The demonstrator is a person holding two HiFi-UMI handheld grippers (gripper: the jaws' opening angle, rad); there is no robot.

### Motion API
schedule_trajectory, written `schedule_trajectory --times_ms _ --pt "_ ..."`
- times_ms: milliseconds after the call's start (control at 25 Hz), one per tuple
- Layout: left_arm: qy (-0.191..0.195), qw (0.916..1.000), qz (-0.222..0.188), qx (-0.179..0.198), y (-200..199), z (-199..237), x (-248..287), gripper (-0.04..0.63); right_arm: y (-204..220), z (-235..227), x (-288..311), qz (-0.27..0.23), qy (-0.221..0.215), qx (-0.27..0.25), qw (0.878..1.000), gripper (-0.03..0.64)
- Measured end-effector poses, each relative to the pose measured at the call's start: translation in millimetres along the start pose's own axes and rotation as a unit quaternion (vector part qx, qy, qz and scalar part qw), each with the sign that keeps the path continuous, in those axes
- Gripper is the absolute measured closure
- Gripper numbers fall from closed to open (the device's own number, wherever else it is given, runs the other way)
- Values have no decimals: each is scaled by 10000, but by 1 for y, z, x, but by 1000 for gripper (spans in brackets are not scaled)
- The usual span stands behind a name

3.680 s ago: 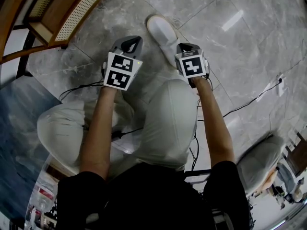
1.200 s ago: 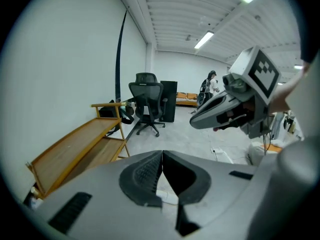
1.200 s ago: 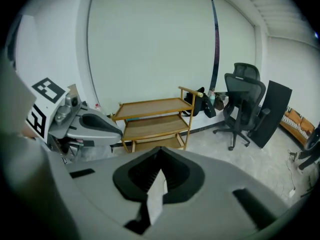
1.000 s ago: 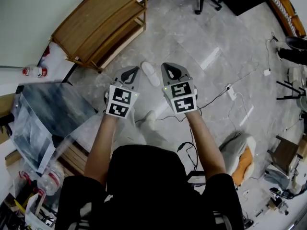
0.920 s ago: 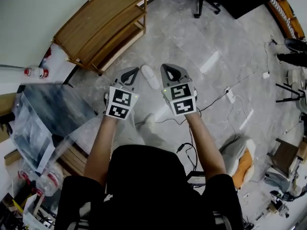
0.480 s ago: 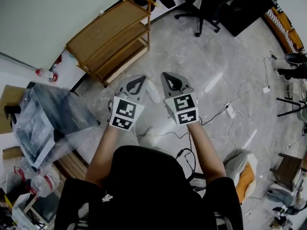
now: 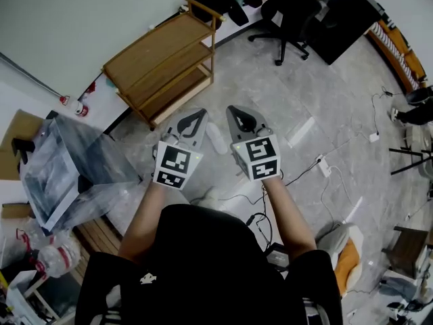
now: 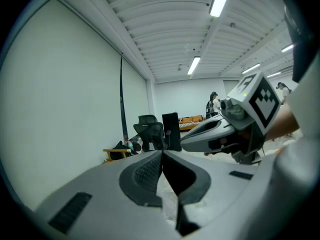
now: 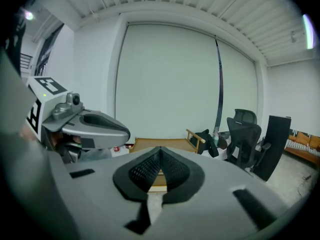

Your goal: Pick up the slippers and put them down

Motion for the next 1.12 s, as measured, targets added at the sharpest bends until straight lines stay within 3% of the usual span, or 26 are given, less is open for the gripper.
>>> schedule_trajectory --times_ms 400,760,1120 --pt "-247 9985 -481 49 -20 32 -76 591 -44 56 -11 -330 49 -34 9994 618" --pt "-215 9969 -735 150 -16 49 -155 591 -69 127 -31 -486 236 -130 9985 618" --pt "-157 9956 -915 148 -8 60 -191 591 -82 168 -45 -583 483 -196 9969 618"
Point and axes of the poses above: the fingertips, and each gripper's own axes: x forward along the fingers, z to its left, y out of its underside, the point moved 9 cm from there along -x, backward along the fingers, and after that the axes turned 9 degrees about y, right-handed, at the moved point
